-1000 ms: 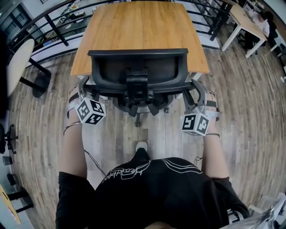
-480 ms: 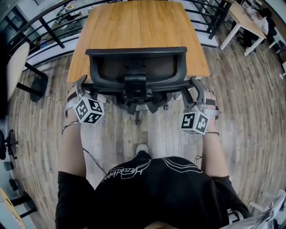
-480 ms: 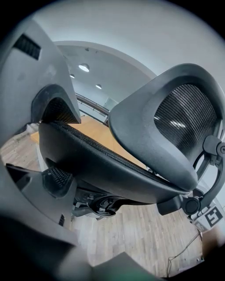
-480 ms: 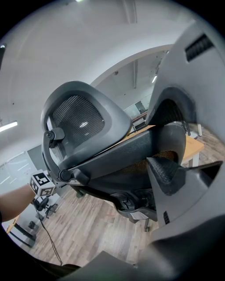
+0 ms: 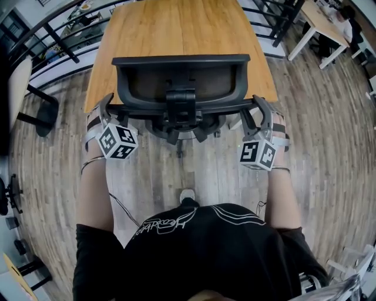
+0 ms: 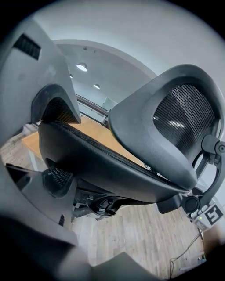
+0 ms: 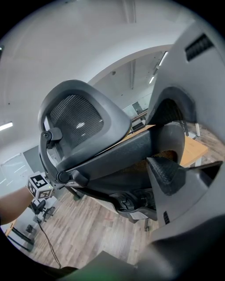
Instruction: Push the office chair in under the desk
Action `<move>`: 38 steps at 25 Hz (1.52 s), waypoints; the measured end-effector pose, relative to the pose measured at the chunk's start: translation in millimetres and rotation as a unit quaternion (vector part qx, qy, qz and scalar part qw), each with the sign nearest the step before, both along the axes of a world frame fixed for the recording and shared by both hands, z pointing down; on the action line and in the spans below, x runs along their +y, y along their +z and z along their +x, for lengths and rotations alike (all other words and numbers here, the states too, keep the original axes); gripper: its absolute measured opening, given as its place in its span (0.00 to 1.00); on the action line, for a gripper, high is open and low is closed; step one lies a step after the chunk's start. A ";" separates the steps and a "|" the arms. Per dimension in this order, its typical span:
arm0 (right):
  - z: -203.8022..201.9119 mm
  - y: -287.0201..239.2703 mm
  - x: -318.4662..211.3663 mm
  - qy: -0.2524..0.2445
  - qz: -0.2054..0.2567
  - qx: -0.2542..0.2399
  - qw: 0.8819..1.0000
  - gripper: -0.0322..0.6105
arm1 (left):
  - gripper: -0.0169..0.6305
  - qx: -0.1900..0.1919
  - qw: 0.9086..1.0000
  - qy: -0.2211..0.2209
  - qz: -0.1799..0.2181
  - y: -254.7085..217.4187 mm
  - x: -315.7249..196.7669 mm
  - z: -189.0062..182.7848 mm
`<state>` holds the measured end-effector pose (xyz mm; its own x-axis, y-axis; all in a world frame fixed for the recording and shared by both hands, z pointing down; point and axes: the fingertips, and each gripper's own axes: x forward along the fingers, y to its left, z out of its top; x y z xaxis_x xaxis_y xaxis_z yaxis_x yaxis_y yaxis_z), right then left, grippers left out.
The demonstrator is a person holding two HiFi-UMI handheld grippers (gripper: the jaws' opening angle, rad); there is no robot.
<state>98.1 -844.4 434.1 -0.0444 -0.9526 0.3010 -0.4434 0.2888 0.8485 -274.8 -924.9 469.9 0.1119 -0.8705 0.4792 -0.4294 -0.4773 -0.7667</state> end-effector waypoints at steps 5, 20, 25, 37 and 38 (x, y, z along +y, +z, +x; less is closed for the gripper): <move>-0.1 2.0 -0.4 0.014 -0.001 0.004 1.000 0.44 | 0.41 -0.004 1.000 0.005 0.007 -0.4 -1.8 0.4; 1.9 5.0 -4.8 0.055 0.022 0.005 0.998 0.44 | 0.41 -0.009 0.999 0.039 0.030 0.0 0.2 3.9; 0.6 4.8 -6.0 0.058 0.001 0.006 0.998 0.44 | 0.42 0.011 0.997 0.060 0.039 -2.1 3.5 4.0; -31.2 -11.3 79.1 0.030 -0.057 -0.302 0.951 0.46 | 0.48 0.393 0.918 -0.040 -0.024 -49.9 95.7 -38.5; -38.5 -12.7 89.9 0.017 -0.072 -0.331 0.941 0.46 | 0.48 0.445 0.893 -0.038 -0.046 -54.8 109.2 -30.8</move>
